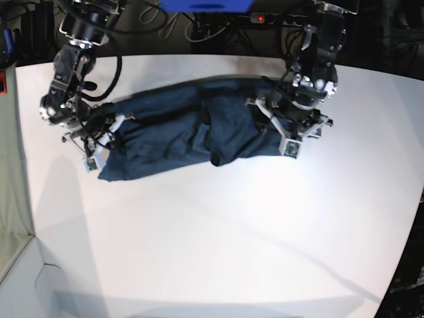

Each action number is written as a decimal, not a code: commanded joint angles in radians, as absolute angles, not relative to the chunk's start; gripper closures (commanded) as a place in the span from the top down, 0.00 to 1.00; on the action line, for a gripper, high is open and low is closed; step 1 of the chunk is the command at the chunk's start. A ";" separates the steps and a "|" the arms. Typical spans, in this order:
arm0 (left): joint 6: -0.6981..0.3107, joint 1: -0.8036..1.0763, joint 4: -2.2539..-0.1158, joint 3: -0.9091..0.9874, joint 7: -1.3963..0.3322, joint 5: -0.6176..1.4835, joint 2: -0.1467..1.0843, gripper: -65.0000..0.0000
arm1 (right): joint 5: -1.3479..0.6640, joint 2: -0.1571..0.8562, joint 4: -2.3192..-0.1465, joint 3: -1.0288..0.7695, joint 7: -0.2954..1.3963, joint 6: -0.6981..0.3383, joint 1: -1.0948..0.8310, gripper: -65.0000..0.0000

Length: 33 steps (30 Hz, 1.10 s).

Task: Layout the t-shirt on the table in an organized manner, then fold the t-shirt properly
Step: 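Regrasp the folded strip ends with both grippers and press them together, then lift the strip end with the right gripper and fold it over onto the bundle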

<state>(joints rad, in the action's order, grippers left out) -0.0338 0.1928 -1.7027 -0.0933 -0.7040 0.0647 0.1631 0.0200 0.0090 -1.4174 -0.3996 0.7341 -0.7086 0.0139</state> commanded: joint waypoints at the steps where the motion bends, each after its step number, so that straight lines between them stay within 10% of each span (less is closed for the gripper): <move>1: -0.033 0.176 -1.741 -0.084 -0.684 0.065 0.163 0.64 | 0.130 0.013 -1.391 -0.398 0.857 -0.698 -0.010 0.00; 33: -0.039 0.162 -1.598 0.140 -0.687 0.064 0.096 0.64 | 0.128 -0.143 -2.009 -0.302 0.868 -0.698 -0.119 0.00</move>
<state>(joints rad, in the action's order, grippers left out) -0.0380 0.1699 -1.5818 0.1406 -0.6998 0.0616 0.0937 0.1440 -0.1417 -1.9911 -0.3058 0.8906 -0.7017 -0.1246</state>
